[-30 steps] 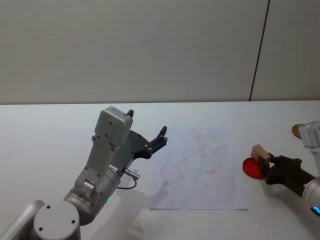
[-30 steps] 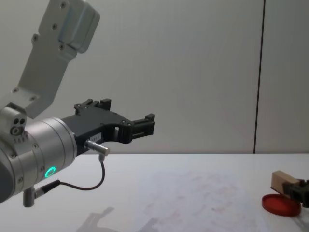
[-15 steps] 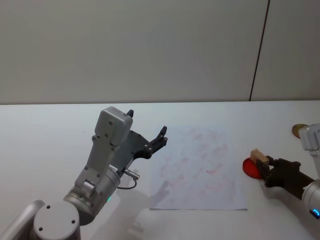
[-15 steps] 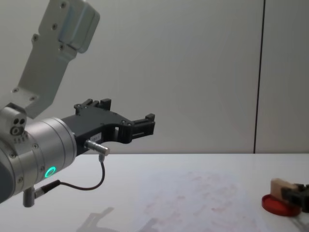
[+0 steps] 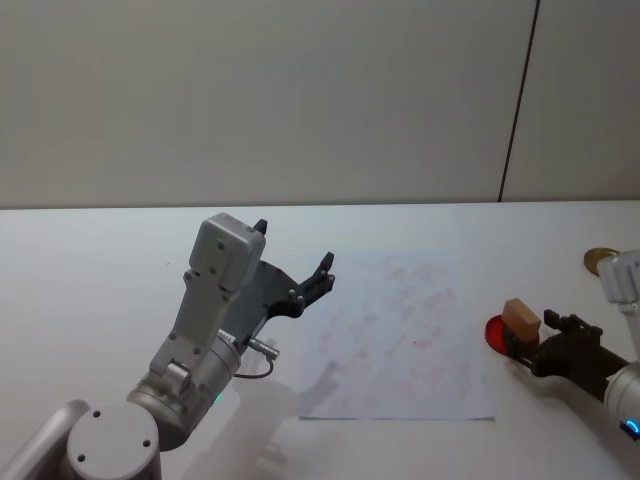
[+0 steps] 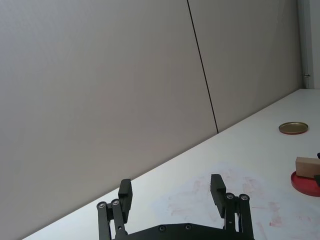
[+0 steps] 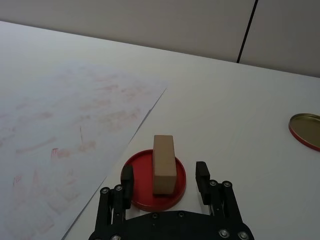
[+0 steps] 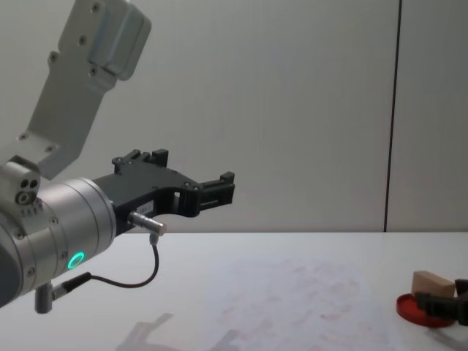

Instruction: Use the one hand to pick up the stamp and affix it onto the A4 paper.

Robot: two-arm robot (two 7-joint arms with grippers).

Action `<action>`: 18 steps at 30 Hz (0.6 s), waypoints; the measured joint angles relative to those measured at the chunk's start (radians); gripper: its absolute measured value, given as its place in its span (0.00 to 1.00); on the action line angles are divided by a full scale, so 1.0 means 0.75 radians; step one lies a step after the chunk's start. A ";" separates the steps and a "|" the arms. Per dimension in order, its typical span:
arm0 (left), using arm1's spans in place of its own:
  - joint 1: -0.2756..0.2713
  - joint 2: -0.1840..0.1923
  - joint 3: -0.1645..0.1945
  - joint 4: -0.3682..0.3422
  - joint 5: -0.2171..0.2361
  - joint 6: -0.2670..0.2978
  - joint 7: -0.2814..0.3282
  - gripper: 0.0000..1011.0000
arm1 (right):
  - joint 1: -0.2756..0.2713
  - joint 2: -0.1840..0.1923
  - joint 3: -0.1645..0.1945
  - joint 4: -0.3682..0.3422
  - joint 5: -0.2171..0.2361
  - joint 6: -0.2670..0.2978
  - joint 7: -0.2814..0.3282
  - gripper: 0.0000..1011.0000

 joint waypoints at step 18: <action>0.000 0.000 0.000 0.000 0.000 0.000 0.000 0.98 | -0.060 0.024 0.026 -0.152 0.073 -0.100 -0.050 0.99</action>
